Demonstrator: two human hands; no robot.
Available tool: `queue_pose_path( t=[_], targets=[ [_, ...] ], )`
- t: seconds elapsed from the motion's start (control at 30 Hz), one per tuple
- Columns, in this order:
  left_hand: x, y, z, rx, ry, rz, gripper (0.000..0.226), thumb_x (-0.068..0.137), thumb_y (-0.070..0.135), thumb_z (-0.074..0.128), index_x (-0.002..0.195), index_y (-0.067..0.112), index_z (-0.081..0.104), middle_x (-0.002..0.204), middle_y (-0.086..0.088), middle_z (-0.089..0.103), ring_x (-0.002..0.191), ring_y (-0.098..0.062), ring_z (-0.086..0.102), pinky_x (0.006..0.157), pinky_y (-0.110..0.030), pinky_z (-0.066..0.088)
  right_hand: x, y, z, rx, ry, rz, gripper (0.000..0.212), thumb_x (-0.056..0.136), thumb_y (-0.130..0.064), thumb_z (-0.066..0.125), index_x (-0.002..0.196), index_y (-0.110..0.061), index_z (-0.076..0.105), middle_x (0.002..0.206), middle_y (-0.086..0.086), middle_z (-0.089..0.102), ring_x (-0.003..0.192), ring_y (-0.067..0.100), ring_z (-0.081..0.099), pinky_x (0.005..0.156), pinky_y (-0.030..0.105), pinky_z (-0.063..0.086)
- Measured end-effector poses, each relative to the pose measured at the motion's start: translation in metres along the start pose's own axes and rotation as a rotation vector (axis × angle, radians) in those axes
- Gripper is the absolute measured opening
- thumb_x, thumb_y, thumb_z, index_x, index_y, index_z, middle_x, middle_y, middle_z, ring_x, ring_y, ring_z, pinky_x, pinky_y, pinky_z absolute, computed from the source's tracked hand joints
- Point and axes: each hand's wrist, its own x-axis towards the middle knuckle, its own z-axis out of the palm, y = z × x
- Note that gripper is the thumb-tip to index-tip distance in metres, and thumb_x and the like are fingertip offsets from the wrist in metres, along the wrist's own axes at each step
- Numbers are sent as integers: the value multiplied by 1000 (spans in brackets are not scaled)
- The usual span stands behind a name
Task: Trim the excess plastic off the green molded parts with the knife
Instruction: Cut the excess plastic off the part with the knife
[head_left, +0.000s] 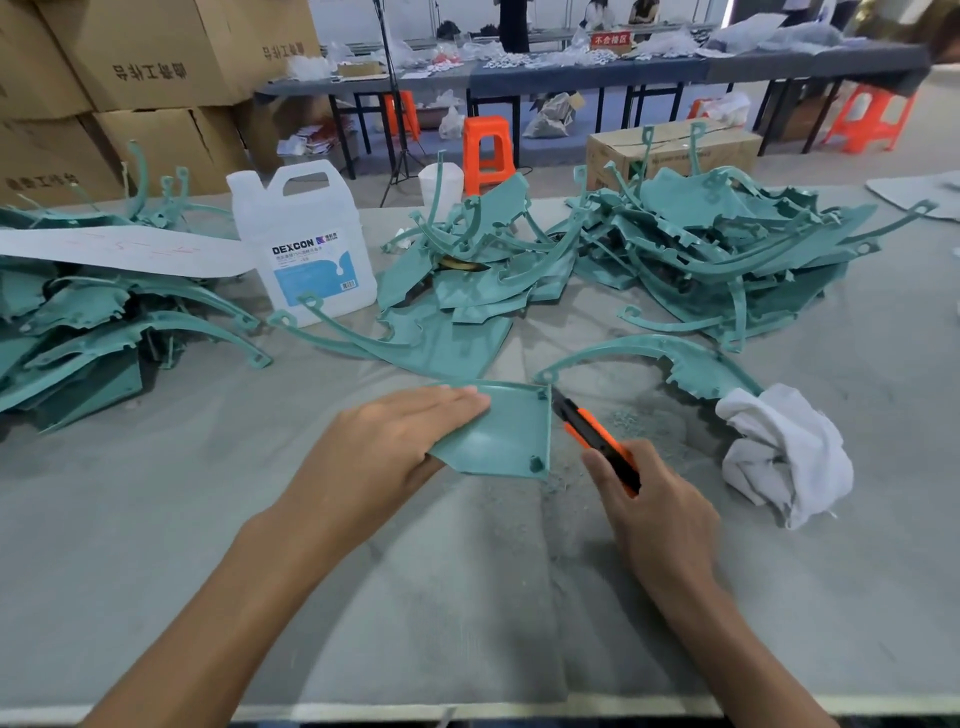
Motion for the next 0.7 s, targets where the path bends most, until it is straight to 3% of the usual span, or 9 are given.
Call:
queue_pose_path(
  t=[0.07, 0.1, 0.2, 0.3, 0.5, 0.7],
  targets=[
    [5, -6, 3, 62, -33, -10, 62, 103, 55, 29, 126, 16, 70, 127, 2, 70, 112, -22, 69, 83, -42, 62, -4, -1, -5, 138, 79, 29, 43, 90, -77, 41, 94, -35, 53, 62, -15, 54, 59, 13, 58, 55, 30, 37],
    [7, -9, 6, 85, -58, -14, 59, 101, 54, 34, 124, 16, 71, 125, 1, 71, 110, -23, 71, 79, -41, 63, -6, -1, -7, 179, 104, 20, 42, 89, -78, 41, 94, -37, 52, 61, -18, 54, 57, 2, 54, 53, 27, 37],
    [11, -20, 16, 146, -101, -16, 35, 90, 32, 71, 118, 13, 74, 117, -3, 74, 103, -26, 73, 71, -42, 63, -12, -4, -10, 204, 78, -87, 34, 87, -73, 44, 90, -40, 52, 61, -21, 54, 58, -9, 52, 53, 17, 33],
    [17, -27, 23, 161, -114, 8, 38, 77, 18, 86, 114, 11, 76, 112, -4, 76, 99, -25, 74, 71, -39, 62, -12, -4, -9, 195, 49, -157, 35, 88, -72, 46, 88, -38, 56, 62, -24, 54, 60, -13, 52, 54, 14, 33],
    [23, -34, 28, 165, -109, 10, 36, 82, 19, 82, 117, 12, 75, 116, -3, 75, 103, -24, 73, 73, -40, 63, -13, -3, -10, 242, 94, -186, 33, 90, -68, 47, 89, -36, 57, 57, -23, 50, 60, -9, 55, 51, 15, 33],
    [19, -38, 27, 126, -92, -13, 37, 81, 15, 83, 117, 10, 75, 117, -6, 74, 104, -28, 72, 76, -47, 63, -12, -1, -7, 188, 113, -252, 38, 92, -66, 47, 87, -32, 65, 58, -22, 47, 50, 2, 47, 48, 15, 36]
  ],
)
